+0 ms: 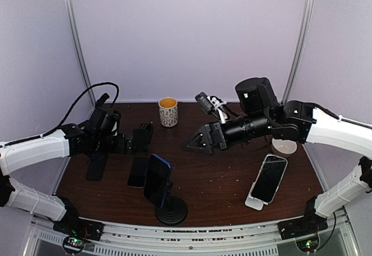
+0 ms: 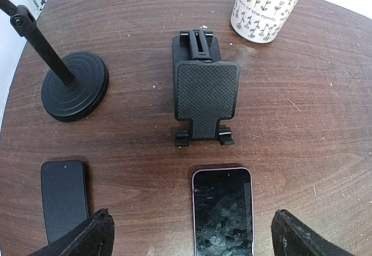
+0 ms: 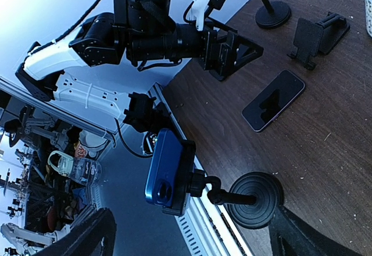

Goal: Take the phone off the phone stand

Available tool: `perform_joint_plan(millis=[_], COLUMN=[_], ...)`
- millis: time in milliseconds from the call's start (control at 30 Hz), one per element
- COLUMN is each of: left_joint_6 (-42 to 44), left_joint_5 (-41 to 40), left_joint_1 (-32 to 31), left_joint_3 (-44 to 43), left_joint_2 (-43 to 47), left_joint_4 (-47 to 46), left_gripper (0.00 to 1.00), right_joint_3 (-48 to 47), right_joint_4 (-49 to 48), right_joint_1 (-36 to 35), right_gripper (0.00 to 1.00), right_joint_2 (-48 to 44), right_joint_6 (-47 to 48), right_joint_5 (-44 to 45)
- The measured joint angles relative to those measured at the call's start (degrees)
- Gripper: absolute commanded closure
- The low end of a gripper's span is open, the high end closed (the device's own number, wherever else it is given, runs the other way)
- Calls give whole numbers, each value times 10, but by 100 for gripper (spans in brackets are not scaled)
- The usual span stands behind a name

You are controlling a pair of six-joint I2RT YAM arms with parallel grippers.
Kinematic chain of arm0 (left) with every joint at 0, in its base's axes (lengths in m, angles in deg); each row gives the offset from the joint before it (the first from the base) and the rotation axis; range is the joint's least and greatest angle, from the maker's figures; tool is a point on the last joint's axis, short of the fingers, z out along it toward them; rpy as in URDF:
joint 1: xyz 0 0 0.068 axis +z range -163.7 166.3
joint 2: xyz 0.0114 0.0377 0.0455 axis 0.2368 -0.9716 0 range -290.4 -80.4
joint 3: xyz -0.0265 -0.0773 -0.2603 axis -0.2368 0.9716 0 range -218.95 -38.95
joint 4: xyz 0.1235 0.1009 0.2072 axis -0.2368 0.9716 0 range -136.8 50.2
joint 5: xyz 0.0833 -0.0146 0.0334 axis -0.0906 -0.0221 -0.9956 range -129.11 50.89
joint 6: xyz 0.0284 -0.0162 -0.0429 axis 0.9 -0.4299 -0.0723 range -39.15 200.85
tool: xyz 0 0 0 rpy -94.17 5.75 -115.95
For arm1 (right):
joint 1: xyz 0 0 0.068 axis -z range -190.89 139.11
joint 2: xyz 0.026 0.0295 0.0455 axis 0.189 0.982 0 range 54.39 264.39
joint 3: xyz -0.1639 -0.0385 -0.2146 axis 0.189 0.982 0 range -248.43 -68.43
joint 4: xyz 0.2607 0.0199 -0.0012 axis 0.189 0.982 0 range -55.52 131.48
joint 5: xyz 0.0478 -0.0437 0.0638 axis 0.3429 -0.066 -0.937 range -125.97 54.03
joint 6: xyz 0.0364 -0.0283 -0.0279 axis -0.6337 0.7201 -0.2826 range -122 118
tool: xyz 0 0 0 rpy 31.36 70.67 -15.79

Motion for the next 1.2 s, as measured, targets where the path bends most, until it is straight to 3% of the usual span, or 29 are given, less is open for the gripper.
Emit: perform_joint_plan(millis=[267,467,800,967,1067,1200], left_joint_6=[-13,-25,-38,-44,-45,-48], left_joint_5=[-3,-12,-14,-13,-12,-13], left_joint_1=[1,1,1,1,1,1], left_joint_3=[2,17,37,41,41,52], left_joint_2=[-2,3,5,9,11,28], left_joint_4=[0,-2,-10,-13,-16,-25], left_gripper=[2,2,2,2,2,2], right_joint_3=[-64,-101,-103,-127,-153,-156], right_joint_4=[3,7,13,31,46,59], right_joint_1=[-68,-104,-112,-120,-128,-133], right_gripper=[24,28,48,52,64,68], right_joint_2=[82,134,145,165,191,200], right_joint_6=[-20,-44,-86,-93,-95,-101], right_joint_5=[56,100,120,119,114,115])
